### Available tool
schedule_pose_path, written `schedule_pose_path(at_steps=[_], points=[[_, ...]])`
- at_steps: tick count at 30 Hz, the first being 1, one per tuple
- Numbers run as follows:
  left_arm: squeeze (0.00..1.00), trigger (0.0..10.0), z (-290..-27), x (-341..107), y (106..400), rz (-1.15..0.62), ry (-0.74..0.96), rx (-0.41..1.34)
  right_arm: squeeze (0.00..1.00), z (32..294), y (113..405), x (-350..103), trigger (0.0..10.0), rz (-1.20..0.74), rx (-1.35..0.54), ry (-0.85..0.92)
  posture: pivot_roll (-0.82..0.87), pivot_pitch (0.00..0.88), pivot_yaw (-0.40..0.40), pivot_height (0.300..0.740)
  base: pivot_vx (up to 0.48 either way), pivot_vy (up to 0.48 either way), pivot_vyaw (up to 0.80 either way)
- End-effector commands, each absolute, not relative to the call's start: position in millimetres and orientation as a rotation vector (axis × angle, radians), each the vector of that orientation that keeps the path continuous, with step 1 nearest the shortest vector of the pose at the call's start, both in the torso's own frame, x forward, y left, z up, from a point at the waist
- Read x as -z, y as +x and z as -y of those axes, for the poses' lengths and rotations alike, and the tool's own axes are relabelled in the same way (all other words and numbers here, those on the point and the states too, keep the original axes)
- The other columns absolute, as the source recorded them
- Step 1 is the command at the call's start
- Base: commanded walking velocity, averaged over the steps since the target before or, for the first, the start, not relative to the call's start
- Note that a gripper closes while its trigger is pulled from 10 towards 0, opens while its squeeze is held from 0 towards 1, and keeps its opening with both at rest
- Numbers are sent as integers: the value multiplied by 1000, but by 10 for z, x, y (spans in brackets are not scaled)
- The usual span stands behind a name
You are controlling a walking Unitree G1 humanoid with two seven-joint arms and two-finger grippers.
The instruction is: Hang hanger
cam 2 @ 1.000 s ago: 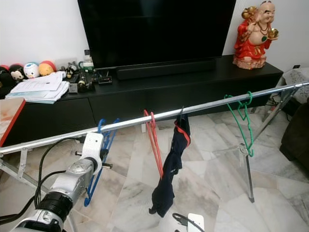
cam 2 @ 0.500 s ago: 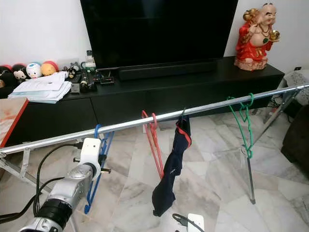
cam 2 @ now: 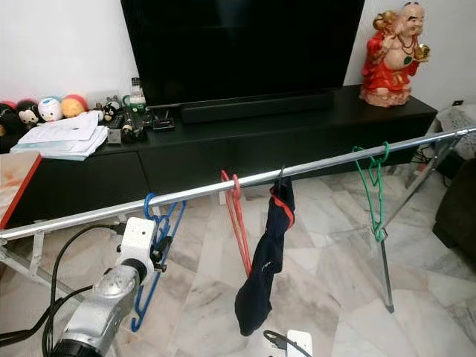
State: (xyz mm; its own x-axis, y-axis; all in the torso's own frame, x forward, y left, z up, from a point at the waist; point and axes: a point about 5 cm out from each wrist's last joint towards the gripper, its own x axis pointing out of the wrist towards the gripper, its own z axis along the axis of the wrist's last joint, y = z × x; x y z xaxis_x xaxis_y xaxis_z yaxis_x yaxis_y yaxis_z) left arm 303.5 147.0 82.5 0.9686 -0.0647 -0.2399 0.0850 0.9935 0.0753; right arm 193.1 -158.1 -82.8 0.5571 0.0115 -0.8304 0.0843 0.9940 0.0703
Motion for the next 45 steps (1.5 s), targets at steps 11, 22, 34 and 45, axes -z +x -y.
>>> schedule_pose_path(at_steps=[11,22,34,45], points=[[0,10000,-1719,-985,2699,-92,139,57,0,1553,1907,840,10000,-975,62,133,-45,0,112,740,0,0,0],[0,10000,-1771,-955,2640,-106,179,33,0,1548,1921,835,10000,-974,76,142,-40,0,123,740,0,-114,0],[0,10000,-1771,-960,2626,-96,169,25,0,1562,1921,836,10000,-989,56,119,-39,0,115,740,0,-342,-533],[0,10000,-1774,-975,2630,-87,160,17,0,1565,1925,835,10000,-993,47,108,-37,0,110,740,0,-340,-718]])
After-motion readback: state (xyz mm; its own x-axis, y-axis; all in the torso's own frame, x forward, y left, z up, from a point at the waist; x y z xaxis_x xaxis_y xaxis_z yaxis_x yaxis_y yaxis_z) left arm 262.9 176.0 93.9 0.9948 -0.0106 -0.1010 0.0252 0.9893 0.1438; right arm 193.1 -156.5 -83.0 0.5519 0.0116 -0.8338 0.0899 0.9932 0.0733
